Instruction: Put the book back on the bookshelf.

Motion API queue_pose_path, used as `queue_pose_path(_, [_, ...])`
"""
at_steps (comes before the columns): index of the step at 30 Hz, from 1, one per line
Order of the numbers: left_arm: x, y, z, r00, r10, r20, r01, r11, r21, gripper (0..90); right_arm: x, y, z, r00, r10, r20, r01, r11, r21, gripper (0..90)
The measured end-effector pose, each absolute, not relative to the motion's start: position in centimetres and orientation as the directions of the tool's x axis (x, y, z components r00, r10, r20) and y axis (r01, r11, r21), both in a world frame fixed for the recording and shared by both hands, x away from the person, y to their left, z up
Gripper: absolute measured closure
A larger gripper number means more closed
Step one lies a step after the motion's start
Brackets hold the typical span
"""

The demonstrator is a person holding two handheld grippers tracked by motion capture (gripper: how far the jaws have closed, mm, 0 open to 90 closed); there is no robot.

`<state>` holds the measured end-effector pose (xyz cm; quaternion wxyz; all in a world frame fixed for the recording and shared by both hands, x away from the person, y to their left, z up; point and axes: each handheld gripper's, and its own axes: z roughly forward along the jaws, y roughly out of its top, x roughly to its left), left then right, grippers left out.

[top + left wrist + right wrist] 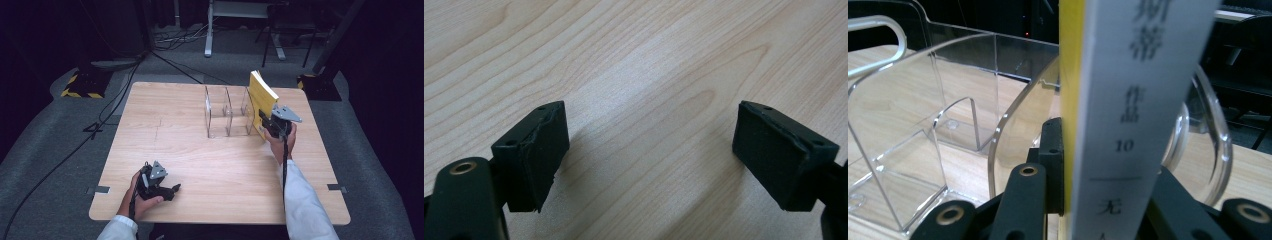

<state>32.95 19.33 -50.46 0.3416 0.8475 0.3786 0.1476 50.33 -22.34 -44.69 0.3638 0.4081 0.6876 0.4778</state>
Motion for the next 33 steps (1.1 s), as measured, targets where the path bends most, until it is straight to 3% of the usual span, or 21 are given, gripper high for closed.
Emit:
queue_pose_path(23, [32.8,19.3,-50.5,0.671,0.742,-0.015,0.541,-0.476,0.693,15.6,50.6,-22.4,-45.3,-0.422,0.905,-0.061,0.225,0.169,0.959,74.8])
queue_pose_path(33, [32.8,19.3,-50.5,0.671,0.742,-0.016,0.542,-0.475,0.693,15.6,49.7,-22.5,-45.0,-0.446,0.89,-0.096,0.229,0.218,0.949,65.6])
